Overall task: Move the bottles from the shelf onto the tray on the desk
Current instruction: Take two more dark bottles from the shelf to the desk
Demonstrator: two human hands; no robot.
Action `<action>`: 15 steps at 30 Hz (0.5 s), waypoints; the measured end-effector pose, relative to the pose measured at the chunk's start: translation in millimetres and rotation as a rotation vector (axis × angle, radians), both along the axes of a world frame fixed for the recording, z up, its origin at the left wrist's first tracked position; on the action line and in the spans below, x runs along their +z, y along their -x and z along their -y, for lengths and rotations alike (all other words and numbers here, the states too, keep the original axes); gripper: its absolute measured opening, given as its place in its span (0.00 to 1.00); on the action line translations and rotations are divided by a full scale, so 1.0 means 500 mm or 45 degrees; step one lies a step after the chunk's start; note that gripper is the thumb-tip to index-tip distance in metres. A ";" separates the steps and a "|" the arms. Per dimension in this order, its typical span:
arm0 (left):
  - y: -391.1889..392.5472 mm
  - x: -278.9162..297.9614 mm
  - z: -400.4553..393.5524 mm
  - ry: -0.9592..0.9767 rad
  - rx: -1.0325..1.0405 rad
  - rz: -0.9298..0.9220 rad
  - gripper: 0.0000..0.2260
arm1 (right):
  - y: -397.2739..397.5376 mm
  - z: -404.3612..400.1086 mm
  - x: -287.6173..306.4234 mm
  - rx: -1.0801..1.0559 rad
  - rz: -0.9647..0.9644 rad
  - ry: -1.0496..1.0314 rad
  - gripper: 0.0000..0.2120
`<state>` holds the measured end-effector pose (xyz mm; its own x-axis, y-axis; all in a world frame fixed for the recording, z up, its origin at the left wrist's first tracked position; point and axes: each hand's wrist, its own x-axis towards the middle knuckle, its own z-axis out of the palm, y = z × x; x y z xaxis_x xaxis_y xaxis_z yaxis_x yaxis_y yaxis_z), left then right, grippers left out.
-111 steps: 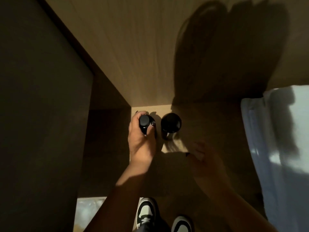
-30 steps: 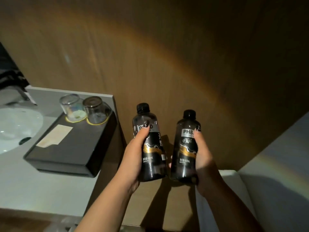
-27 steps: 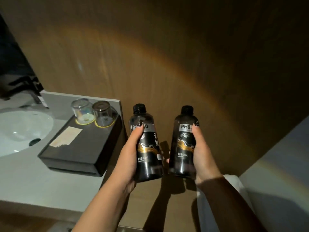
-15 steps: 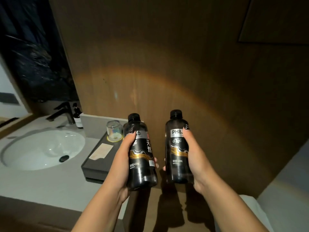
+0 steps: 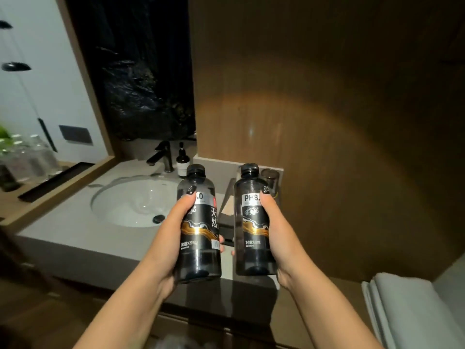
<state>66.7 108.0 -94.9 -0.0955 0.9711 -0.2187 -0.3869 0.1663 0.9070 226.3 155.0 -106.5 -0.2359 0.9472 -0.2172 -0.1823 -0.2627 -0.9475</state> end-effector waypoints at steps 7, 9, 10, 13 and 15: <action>0.229 -0.023 0.097 0.079 0.159 0.034 0.22 | 0.248 0.075 -0.026 0.057 -0.041 0.055 0.21; 0.277 -0.033 0.111 0.088 0.195 0.078 0.21 | 0.307 0.083 -0.035 0.077 -0.035 0.067 0.19; 0.299 -0.037 0.116 0.090 0.216 0.096 0.21 | 0.334 0.086 -0.039 0.091 -0.022 0.078 0.20; 0.361 -0.062 0.119 0.085 0.278 0.142 0.20 | 0.404 0.081 -0.055 0.158 0.012 0.093 0.20; 0.384 -0.073 0.120 0.100 0.300 0.146 0.19 | 0.429 0.074 -0.064 0.179 0.026 0.093 0.20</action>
